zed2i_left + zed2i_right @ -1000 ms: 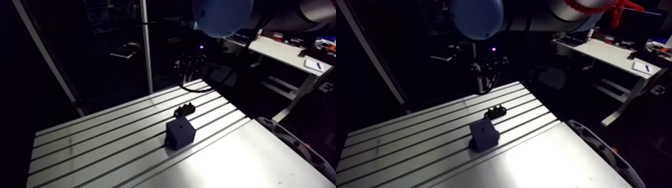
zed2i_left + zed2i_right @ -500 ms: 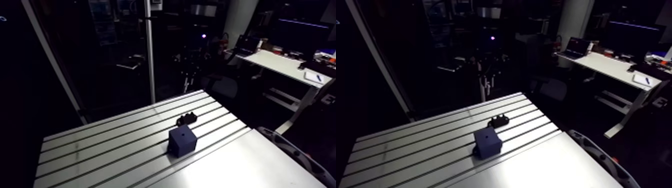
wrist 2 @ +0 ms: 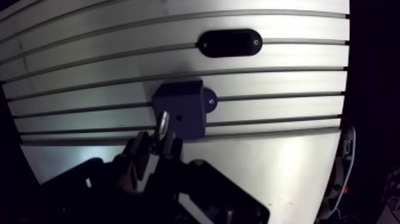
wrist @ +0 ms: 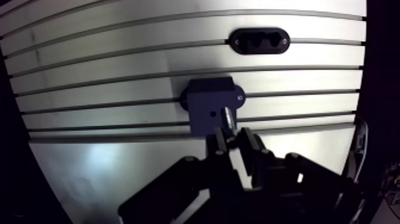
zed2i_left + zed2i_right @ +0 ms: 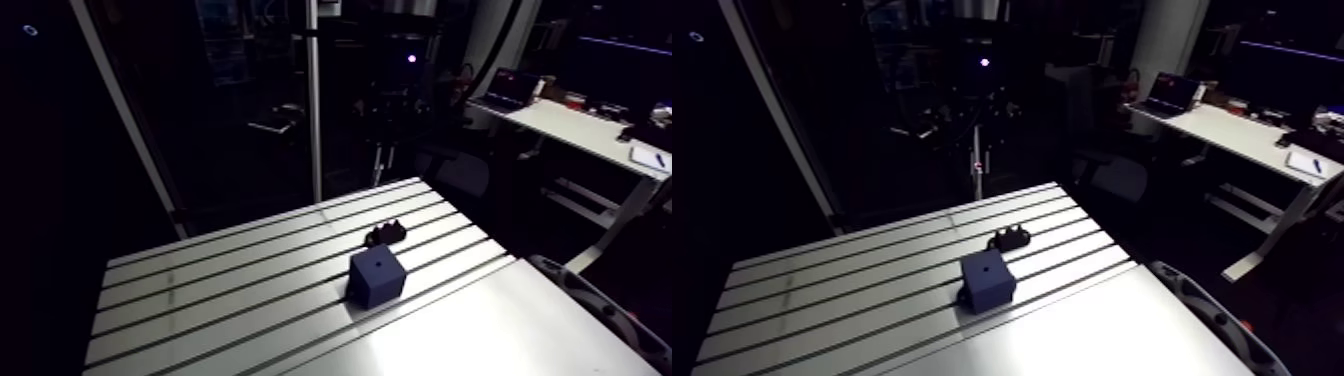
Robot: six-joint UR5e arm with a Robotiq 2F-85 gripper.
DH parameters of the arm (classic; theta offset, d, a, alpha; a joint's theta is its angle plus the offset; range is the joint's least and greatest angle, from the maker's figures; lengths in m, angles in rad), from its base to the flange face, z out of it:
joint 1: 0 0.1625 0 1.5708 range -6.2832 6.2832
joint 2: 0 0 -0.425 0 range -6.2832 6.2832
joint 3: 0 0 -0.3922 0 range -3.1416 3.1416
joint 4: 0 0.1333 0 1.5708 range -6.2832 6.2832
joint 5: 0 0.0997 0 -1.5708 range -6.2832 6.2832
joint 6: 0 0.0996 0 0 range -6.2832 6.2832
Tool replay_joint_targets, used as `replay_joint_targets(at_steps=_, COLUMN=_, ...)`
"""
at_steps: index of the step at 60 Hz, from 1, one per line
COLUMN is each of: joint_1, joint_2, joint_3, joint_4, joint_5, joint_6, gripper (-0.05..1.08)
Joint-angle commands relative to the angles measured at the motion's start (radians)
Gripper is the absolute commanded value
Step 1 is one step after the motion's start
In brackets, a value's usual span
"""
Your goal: Pick up the M10 bolt and insert it into the hole until fully seated.
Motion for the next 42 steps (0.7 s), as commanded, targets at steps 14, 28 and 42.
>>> replay_joint_targets(at_steps=14, joint_1=0.004, joint_2=-0.026, joint_3=0.065, joint_4=-0.03, joint_5=-0.012, joint_6=0.007, gripper=1.08)
replay_joint_targets(at_steps=28, joint_1=0.005, joint_2=-0.047, joint_3=0.107, joint_4=-0.071, joint_5=-0.013, joint_6=0.005, gripper=1.08)
replay_joint_targets(at_steps=42, joint_1=0.005, joint_2=-0.046, joint_3=0.16, joint_4=-0.122, joint_5=-0.014, joint_6=-0.002, gripper=1.08)
